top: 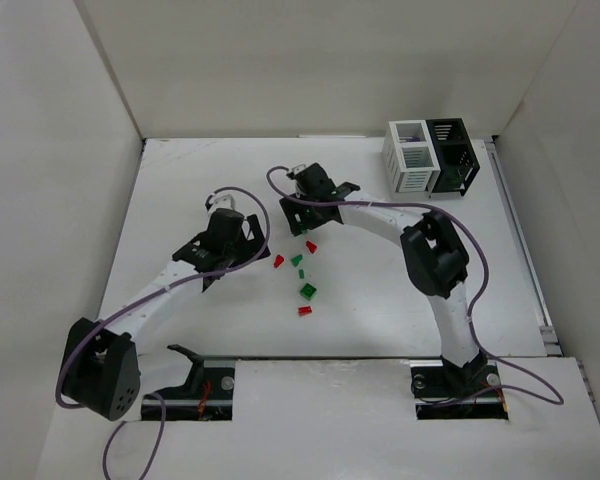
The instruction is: Sort the legos into containers by color
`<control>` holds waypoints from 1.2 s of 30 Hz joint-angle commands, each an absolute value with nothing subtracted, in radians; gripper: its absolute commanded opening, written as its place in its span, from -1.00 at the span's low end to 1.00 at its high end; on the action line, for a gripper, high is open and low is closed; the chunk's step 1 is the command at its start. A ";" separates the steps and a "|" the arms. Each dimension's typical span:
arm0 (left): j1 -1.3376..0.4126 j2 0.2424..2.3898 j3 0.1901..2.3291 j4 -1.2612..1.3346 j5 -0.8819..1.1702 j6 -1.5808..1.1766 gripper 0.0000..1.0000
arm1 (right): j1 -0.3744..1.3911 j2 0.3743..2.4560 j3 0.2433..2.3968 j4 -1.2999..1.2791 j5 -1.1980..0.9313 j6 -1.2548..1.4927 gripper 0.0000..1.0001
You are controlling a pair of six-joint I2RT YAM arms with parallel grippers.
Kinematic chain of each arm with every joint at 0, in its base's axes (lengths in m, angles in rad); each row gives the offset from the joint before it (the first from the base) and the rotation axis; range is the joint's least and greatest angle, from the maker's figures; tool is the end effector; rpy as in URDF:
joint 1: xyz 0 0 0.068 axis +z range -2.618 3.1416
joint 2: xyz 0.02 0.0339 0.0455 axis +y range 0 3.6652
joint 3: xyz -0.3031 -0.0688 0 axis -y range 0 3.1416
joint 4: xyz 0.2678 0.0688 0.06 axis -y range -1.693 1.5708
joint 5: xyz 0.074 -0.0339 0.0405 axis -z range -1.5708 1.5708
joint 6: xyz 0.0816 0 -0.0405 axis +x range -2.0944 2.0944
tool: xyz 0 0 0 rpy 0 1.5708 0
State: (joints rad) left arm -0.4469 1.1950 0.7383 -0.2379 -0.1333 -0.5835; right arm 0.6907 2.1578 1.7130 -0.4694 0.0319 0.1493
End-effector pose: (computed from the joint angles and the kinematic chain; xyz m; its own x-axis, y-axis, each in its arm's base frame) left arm 0.2703 -0.1175 0.2321 -0.6670 -0.2859 -0.6881 -0.0374 0.9351 -0.3523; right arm 0.4259 0.3486 0.1816 -0.6962 -0.3826 -0.6074 -0.5240 0.8492 0.0658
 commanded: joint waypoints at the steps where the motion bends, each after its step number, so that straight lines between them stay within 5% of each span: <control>1: -0.445 1.137 0.718 -0.258 -0.160 -0.611 1.00 | 0.703 2.198 1.779 -0.411 0.094 0.201 0.64; 11: -0.445 1.083 0.709 -0.279 -0.170 -0.641 1.00 | 0.703 2.221 1.772 -0.370 0.058 0.239 0.30; 15: -0.445 1.063 0.699 -0.279 -0.170 -0.650 1.00 | 0.703 2.208 1.749 -0.370 0.058 0.239 -0.25; 19: -0.445 1.063 0.699 -0.279 -0.179 -0.650 1.00 | 0.703 2.154 1.714 -0.351 0.078 0.239 -0.48; 36: -0.382 1.268 0.900 -0.120 -0.107 -0.497 1.00 | 0.135 1.767 1.646 -0.422 0.081 0.173 -0.59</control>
State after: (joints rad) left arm -0.4141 1.2442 0.8349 -0.1913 -0.1368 -0.5514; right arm 0.1841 1.7817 1.6077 -0.3862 0.0341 0.1947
